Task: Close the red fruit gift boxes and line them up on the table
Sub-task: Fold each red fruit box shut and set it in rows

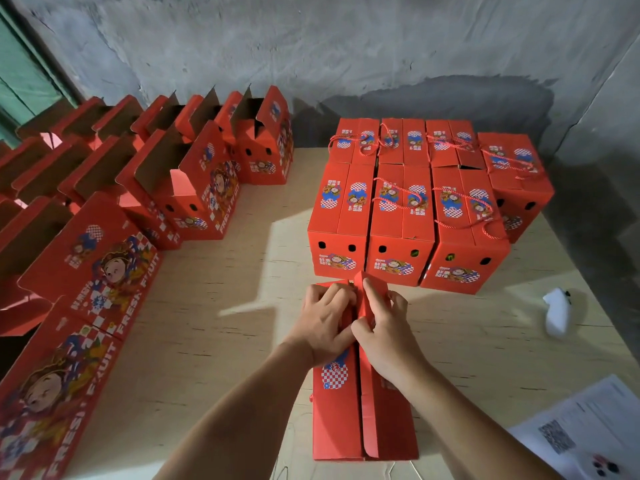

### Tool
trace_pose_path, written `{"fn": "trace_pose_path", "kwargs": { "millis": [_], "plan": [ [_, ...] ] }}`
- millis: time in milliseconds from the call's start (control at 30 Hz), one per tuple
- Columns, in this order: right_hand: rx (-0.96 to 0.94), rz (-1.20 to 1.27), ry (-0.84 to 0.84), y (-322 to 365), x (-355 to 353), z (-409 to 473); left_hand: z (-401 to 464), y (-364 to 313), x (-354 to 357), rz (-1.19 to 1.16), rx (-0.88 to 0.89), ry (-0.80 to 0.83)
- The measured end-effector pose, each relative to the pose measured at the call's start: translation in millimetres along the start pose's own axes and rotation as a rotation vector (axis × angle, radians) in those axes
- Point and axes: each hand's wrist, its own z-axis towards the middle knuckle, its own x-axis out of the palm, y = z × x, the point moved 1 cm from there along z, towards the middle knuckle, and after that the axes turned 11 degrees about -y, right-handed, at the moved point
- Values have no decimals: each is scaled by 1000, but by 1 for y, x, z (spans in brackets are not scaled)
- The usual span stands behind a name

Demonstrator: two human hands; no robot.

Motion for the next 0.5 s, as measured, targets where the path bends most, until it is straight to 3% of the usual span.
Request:
{"fn": "trace_pose_path", "kwargs": {
  "millis": [300,500],
  "plan": [
    [24,64,10,-6,-10,7,32,4,-8,174,87,179],
    [-25,-37,53,-9,-10,2,31,13,7,85,29,95]
  ]
}}
